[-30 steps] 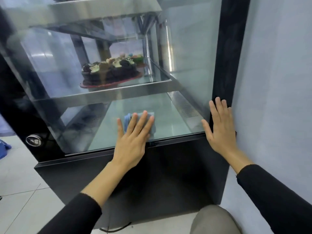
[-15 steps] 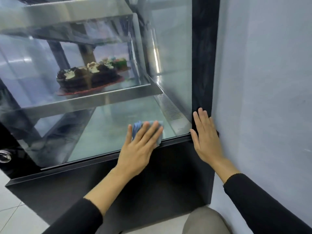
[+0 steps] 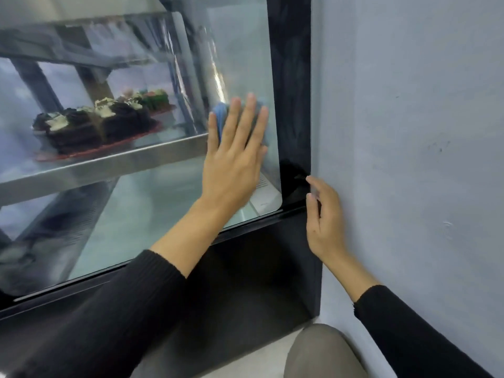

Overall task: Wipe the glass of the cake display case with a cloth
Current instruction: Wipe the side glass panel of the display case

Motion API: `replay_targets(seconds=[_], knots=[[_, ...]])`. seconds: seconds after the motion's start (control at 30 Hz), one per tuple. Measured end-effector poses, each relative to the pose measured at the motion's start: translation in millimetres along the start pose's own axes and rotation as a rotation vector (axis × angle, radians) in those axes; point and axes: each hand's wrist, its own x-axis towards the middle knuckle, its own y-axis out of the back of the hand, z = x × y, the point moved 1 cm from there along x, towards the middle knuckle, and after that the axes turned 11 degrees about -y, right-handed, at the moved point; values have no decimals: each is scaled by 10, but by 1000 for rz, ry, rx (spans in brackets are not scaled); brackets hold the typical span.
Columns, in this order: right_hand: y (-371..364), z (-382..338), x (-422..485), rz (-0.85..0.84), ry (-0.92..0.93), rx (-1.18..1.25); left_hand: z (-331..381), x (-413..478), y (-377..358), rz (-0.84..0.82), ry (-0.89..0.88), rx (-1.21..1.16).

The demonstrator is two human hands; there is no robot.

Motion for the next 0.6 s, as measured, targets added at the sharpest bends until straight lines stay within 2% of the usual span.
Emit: replay_targets(seconds=[0.07,0.17,0.23,0.33,0.5,0.6], knots=[[60,-36,-41,48,-77,69,362,-426,-191,-114,-91,-87],[77,-70,-68,-64,-174,143,698,-860,-305,-244,-177,-163],[51,-76,-87,-173,-235,99,693,-874,-284,-188,-143,-241],[-40,-51,-98,-281,-333,40,579,-695,-246,7,-19,-333],[-124,-121,-86,-177,-439,73,519,-597,-282,-31,17,-328],[-77,-216,-56,-133,-427,90,514,-607,-305,-56,69,-355]])
